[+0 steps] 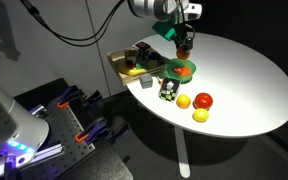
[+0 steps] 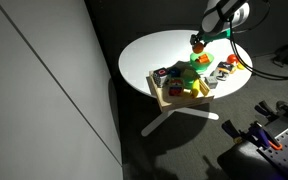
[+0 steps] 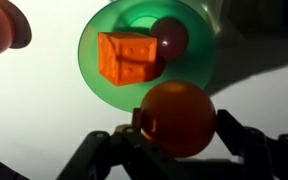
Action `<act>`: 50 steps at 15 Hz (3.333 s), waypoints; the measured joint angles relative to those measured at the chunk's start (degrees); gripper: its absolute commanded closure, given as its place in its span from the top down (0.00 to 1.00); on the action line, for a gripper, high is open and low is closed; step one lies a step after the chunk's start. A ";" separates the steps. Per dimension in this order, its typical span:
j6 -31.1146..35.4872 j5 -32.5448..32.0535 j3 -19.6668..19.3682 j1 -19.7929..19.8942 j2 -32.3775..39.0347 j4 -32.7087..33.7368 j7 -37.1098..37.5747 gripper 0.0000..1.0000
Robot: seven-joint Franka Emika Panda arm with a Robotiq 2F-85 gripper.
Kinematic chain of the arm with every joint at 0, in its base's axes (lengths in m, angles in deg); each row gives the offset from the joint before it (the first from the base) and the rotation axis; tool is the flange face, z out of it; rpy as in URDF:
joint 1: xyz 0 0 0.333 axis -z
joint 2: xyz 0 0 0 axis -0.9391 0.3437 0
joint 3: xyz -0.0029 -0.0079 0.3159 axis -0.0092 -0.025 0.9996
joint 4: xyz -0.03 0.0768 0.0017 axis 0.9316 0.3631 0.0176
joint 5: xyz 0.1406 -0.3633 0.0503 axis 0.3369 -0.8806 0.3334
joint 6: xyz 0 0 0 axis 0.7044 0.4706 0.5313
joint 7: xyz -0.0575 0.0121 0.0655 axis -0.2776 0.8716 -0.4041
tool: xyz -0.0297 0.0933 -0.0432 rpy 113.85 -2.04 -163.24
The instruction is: Put the toy orange on the table
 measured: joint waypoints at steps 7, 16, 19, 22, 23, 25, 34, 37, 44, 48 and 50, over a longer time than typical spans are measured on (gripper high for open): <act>-6.44 0.00 0.79 0.47 -7.01 -4.25 -0.16 0.49; -14.69 0.00 4.48 3.86 -13.67 -10.07 -1.65 0.49; -16.97 0.00 5.27 4.32 -15.01 -11.90 -1.90 0.49; -18.05 0.01 6.01 4.65 -15.78 -13.66 -2.27 0.49; -18.05 0.04 6.25 4.71 -15.89 -14.26 -2.49 0.49; -17.90 0.17 6.69 4.79 -15.89 -15.31 -3.17 0.49; -14.88 6.49 9.57 7.86 -14.41 -18.29 -8.37 0.49; -13.23 7.04 9.58 8.89 -13.10 -18.36 -8.97 0.49; -7.58 7.05 9.62 9.61 -9.69 -18.36 -9.07 0.49; -5.60 7.05 9.99 9.61 -8.22 -18.36 -9.07 0.90; -5.02 7.05 10.12 9.61 -7.72 -18.36 -9.07 1.00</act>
